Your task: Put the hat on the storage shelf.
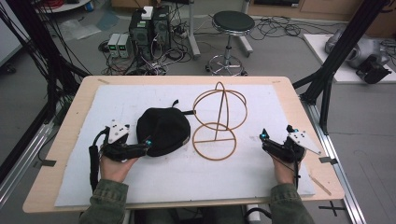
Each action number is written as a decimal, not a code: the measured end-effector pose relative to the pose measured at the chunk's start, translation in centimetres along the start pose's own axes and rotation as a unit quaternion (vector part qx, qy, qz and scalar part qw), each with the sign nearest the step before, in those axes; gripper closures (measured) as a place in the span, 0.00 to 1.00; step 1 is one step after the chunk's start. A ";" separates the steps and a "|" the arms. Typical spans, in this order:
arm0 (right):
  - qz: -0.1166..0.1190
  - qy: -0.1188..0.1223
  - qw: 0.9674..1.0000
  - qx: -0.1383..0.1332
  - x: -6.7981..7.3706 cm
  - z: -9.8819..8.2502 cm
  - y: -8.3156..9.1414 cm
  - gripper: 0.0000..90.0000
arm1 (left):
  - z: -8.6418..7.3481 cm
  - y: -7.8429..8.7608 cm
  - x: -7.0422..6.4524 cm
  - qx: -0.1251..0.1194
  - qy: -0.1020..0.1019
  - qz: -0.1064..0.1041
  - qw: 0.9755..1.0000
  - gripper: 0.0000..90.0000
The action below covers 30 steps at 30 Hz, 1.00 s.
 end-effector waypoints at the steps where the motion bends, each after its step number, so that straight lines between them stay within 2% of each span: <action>1: 0.001 -0.002 1.000 0.002 0.1 0.0 0.0 0.04 | 0.0 -0.1 0.0 0.000 0.002 0.001 1.000 0.14; 9: 0.002 0.001 1.000 -0.001 0.1 0.0 -0.3 0.04 | 0.4 -1.5 -0.7 -0.007 0.010 0.005 1.000 0.14; 14: 0.001 -0.002 1.000 0.000 0.1 0.0 -0.2 0.04 | 0.5 -2.6 -1.4 -0.002 0.006 0.000 1.000 0.14; 17: 0.001 -0.004 1.000 0.000 0.1 0.0 -0.2 0.04 | 0.7 -3.1 -1.9 -0.006 0.011 -0.003 1.000 0.14; 22: 0.001 -0.001 1.000 -0.006 0.2 0.2 -0.1 0.04 | 0.5 -4.0 -2.5 0.006 0.006 -0.010 1.000 0.15; 25: 0.001 -0.003 1.000 -0.006 0.2 0.2 -0.1 0.04 | 0.1 -4.5 -2.5 0.013 0.007 -0.005 1.000 0.15; 30: 0.001 -0.005 1.000 -0.008 0.1 0.3 -0.1 0.04 | -0.1 -5.0 -2.5 0.011 0.008 0.003 1.000 0.17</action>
Point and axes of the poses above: each handheld gripper's, and its own axes: y roughly backward along the jaws, z roughly out of its top, x roughly to its left, the point moved 7 cm from there along -y, roughly forward along the jaws, and after that the axes turned 9 degrees about -x, right-handed, at the moved point
